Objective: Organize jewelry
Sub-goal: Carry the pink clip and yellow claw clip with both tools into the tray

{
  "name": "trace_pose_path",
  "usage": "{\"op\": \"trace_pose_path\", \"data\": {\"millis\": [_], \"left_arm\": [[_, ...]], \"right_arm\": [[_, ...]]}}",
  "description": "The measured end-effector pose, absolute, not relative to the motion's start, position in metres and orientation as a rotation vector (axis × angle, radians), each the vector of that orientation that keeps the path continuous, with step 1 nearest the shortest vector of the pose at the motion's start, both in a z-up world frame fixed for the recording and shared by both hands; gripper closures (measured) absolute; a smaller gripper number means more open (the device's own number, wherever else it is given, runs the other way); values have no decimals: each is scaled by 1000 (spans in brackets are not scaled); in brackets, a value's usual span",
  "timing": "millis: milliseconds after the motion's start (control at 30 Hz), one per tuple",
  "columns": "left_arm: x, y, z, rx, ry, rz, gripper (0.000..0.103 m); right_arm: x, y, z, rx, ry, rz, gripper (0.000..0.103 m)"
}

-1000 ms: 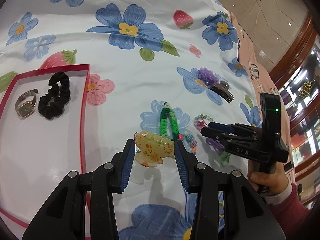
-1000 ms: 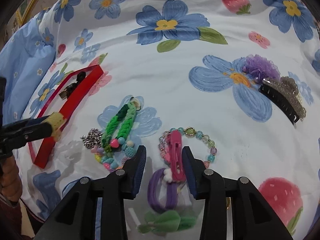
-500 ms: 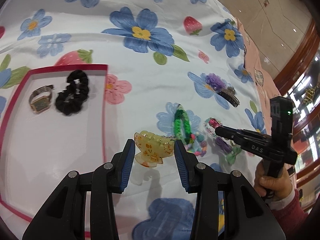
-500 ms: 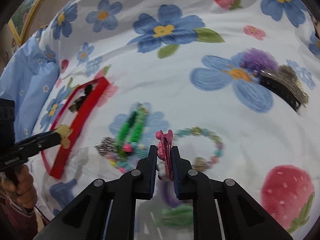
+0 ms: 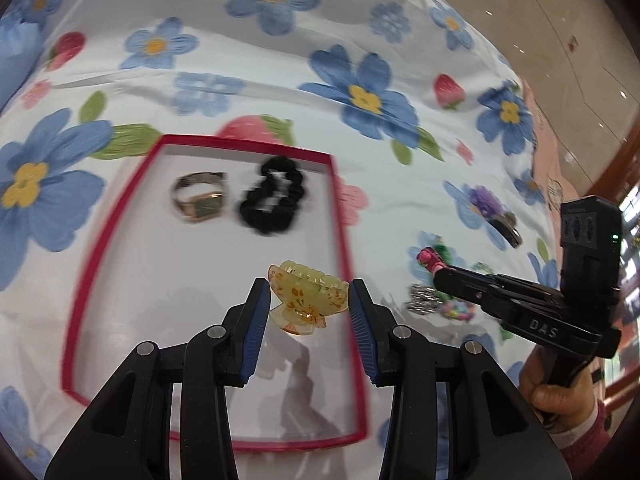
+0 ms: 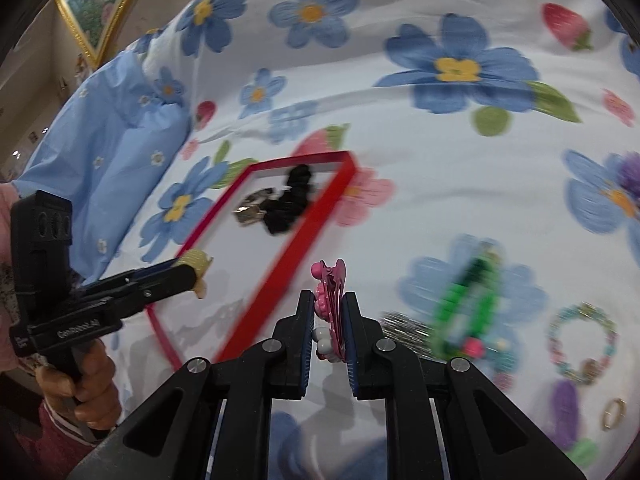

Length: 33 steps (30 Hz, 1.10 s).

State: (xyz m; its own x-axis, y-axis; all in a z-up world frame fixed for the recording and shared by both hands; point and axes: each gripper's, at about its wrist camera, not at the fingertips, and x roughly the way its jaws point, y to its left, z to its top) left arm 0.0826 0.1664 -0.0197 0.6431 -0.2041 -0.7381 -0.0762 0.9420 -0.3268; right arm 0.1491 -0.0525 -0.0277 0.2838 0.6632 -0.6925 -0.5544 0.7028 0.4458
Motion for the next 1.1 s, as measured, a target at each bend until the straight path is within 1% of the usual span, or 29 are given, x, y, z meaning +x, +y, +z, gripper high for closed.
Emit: {"op": "trace_pose_path", "data": {"millis": [267, 467, 800, 1100], "left_arm": [[84, 216, -27, -350, 883, 29, 64], [100, 237, -38, -324, 916, 78, 64], [137, 240, -64, -252, 1011, 110, 64], [149, 235, -73, -207, 1035, 126, 64]], "right_arm": [[146, 9, -22, 102, 979, 900, 89], [153, 48, -26, 76, 991, 928, 89], [172, 84, -50, -11, 1038, 890, 89], [177, 95, -63, -112, 1041, 848, 89]]}}
